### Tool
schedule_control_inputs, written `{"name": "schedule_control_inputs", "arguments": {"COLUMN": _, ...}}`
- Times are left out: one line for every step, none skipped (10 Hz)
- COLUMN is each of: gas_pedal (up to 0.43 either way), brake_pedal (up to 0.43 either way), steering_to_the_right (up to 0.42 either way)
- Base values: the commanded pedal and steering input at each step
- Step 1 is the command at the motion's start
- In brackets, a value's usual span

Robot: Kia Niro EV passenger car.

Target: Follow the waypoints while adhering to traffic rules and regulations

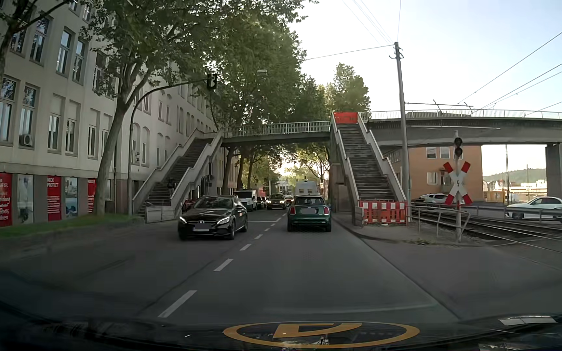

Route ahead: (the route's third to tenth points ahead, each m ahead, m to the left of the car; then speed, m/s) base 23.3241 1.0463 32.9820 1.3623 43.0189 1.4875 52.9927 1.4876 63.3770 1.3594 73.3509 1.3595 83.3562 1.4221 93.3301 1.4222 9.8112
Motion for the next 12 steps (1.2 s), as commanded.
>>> {"name": "schedule_control_inputs", "arguments": {"gas_pedal": 0.157, "brake_pedal": 0.0, "steering_to_the_right": -0.002}}
{"name": "schedule_control_inputs", "arguments": {"gas_pedal": 0.157, "brake_pedal": 0.0, "steering_to_the_right": -0.002}}
{"name": "schedule_control_inputs", "arguments": {"gas_pedal": 0.157, "brake_pedal": 0.0, "steering_to_the_right": -0.001}}
{"name": "schedule_control_inputs", "arguments": {"gas_pedal": 0.15, "brake_pedal": 0.0, "steering_to_the_right": -0.002}}
{"name": "schedule_control_inputs", "arguments": {"gas_pedal": 0.13, "brake_pedal": 0.0, "steering_to_the_right": -0.001}}
{"name": "schedule_control_inputs", "arguments": {"gas_pedal": 0.118, "brake_pedal": 0.0, "steering_to_the_right": -0.002}}
{"name": "schedule_control_inputs", "arguments": {"gas_pedal": 0.11, "brake_pedal": 0.0, "steering_to_the_right": -0.002}}
{"name": "schedule_control_inputs", "arguments": {"gas_pedal": 0.11, "brake_pedal": 0.0, "steering_to_the_right": -0.002}}
{"name": "schedule_control_inputs", "arguments": {"gas_pedal": 0.11, "brake_pedal": 0.0, "steering_to_the_right": -0.001}}
{"name": "schedule_control_inputs", "arguments": {"gas_pedal": 0.11, "brake_pedal": 0.0, "steering_to_the_right": -0.001}}
{"name": "schedule_control_inputs", "arguments": {"gas_pedal": 0.11, "brake_pedal": 0.0, "steering_to_the_right": -0.002}}
{"name": "schedule_control_inputs", "arguments": {"gas_pedal": 0.11, "brake_pedal": 0.0, "steering_to_the_right": -0.002}}
